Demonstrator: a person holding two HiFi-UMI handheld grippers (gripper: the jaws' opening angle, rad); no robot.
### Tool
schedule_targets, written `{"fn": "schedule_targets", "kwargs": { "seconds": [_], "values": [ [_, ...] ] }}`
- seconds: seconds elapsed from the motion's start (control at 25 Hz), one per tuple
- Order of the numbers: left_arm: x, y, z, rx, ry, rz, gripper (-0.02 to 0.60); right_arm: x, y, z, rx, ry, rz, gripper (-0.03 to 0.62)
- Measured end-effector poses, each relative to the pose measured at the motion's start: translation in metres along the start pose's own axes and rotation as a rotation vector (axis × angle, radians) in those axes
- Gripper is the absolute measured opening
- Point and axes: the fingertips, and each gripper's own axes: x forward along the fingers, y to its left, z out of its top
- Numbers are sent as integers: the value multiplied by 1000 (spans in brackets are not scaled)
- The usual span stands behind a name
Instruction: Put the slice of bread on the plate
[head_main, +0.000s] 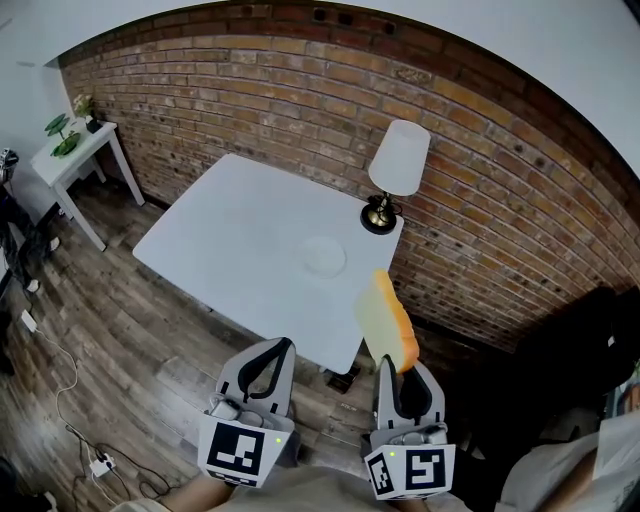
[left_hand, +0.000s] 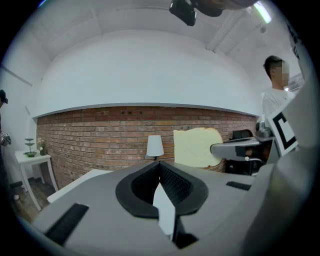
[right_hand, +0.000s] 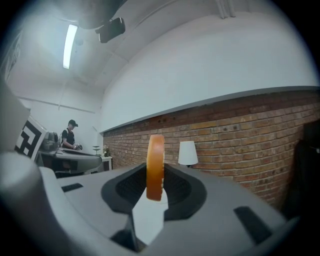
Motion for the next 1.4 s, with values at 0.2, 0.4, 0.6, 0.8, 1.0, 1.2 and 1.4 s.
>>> {"fn": "schedule_targets", "kwargs": {
  "seconds": [0.2, 0.4, 0.6, 0.8, 1.0, 1.2, 1.4],
  "values": [
    [46, 25, 6, 9, -3, -36, 9, 51, -10, 3, 6, -4, -31, 95],
    [85, 47, 7, 14, -3, -76, 9, 95, -16, 3, 16, -11, -57, 95],
    [107, 59, 4, 12, 10, -99, 9, 121, -18, -2, 26, -1, -70, 95],
    [121, 65, -3, 2, 29, -94, 9, 136, -22, -11, 36, 25, -64, 94],
    [138, 70, -6, -22, 48, -75, 9, 152, -30, -14, 38, 46, -43, 94],
    [156, 72, -10, -28, 65, -61, 9, 166, -45, -21, 49, 73, -27, 94],
    [175, 77, -15, -42, 78, -44, 9, 185, -52, -30, 63, 92, 4, 94]
  ]
}}
